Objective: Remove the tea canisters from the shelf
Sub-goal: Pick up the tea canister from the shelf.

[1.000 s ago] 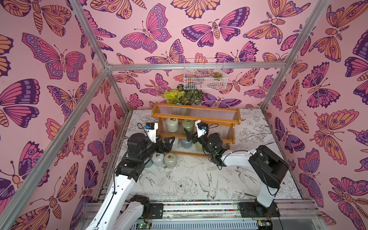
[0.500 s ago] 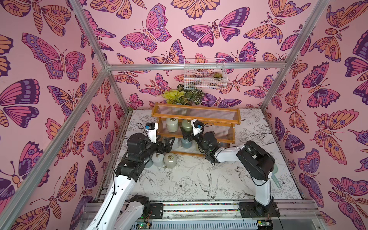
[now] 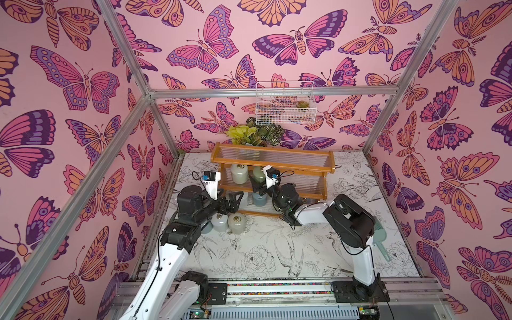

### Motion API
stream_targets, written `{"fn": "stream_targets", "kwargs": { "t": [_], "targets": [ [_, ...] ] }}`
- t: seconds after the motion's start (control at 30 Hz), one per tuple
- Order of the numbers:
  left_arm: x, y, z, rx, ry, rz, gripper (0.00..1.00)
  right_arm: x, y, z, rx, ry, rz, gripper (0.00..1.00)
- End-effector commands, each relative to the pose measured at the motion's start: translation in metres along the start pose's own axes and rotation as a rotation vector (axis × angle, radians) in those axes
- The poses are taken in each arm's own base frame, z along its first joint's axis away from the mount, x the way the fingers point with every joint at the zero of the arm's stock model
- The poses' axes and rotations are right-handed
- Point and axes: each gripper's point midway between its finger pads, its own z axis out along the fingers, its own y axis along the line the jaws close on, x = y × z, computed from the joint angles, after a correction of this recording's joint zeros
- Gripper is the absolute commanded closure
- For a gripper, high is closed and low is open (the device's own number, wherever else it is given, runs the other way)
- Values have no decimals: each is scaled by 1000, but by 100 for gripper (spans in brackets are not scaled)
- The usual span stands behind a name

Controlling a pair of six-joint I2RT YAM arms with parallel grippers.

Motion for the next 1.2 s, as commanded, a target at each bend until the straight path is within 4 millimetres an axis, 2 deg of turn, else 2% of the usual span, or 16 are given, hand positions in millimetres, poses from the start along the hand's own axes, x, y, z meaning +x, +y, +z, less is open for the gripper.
{"fn": "stream_targets", "kwargs": {
  "t": [0.0,0.2,0.33,0.8,1.17],
  "targets": [
    [-4,-6,-3,21,-9,27,0,6,-18,7,59,8,16,18],
    [-3,-6,-4,16,-12,26,0,0,-17,5,51,-10,19,30],
    [-2,-5,-4,11,-11,24,0,-8,-16,1,35,-29,12,33],
    [-2,-5,-6,8,-18,24,0,-59,-4,-26,-62,-108,-19,33],
    [-3,-3,-6,-2,-23,25,0,-77,17,-55,-210,-155,17,33]
  ]
}}
